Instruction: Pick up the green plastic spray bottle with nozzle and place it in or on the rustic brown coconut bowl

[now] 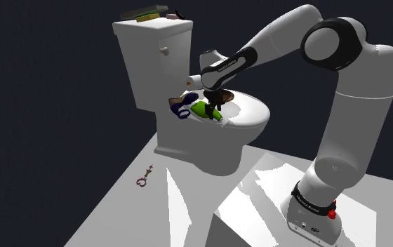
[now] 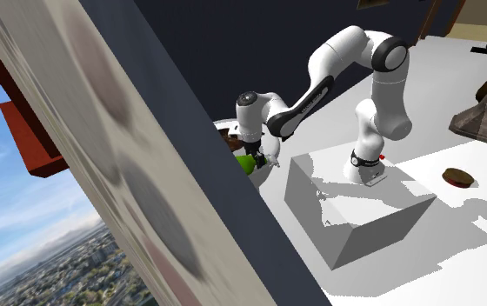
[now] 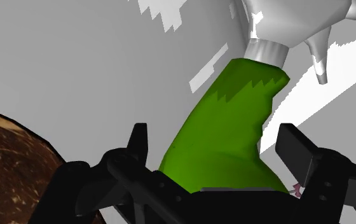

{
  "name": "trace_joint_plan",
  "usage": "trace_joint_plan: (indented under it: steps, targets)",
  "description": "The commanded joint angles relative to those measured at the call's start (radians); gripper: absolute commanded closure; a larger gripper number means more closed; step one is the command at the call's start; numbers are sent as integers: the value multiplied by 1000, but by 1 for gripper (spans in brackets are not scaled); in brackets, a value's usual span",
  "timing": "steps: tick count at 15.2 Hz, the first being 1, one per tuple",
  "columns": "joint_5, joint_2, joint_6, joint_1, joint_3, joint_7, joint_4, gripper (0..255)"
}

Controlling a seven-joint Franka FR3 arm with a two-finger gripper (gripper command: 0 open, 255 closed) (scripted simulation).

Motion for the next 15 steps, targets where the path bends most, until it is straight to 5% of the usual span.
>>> trace_joint_plan:
  steps: [1, 4, 5, 15]
  targets:
    - [0, 2, 1, -1, -1, 0, -1, 0]
    - [0, 2, 1, -1, -1, 0, -1, 0]
    - [0, 2, 1, -1, -1, 0, -1, 255]
    - [0, -6, -10, -1, 0, -2, 4, 255]
